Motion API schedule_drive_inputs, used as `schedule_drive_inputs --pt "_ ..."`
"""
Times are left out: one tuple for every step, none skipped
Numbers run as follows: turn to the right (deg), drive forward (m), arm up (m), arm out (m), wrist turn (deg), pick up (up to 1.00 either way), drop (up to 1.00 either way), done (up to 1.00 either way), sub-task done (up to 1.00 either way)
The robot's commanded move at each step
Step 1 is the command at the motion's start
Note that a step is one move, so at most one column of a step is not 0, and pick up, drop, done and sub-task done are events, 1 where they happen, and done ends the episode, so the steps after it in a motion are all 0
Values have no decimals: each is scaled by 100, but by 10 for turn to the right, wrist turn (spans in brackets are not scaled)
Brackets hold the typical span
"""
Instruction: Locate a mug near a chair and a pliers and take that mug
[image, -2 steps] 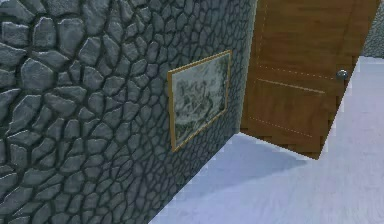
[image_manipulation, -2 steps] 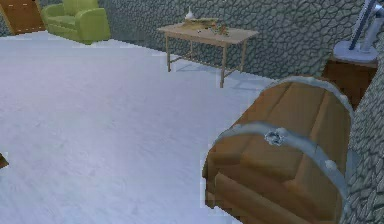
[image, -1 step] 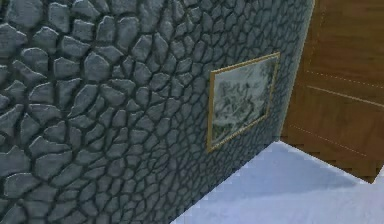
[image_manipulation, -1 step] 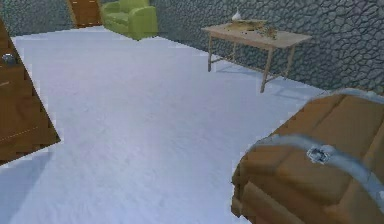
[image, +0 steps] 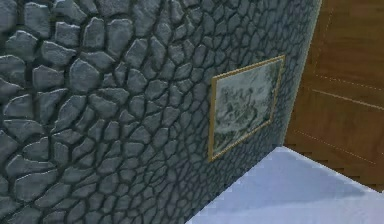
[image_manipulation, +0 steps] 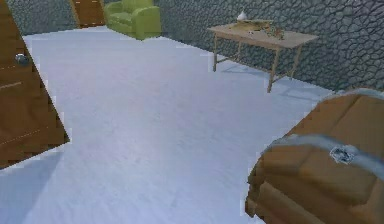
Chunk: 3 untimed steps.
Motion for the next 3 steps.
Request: schedule_drive_inputs --pt "450 0 0 0 0 0 0 0 0" --pt "300 0 0 0 0 0 0 0 0" --pt "0 100 0 0 0 0 0 0 0"
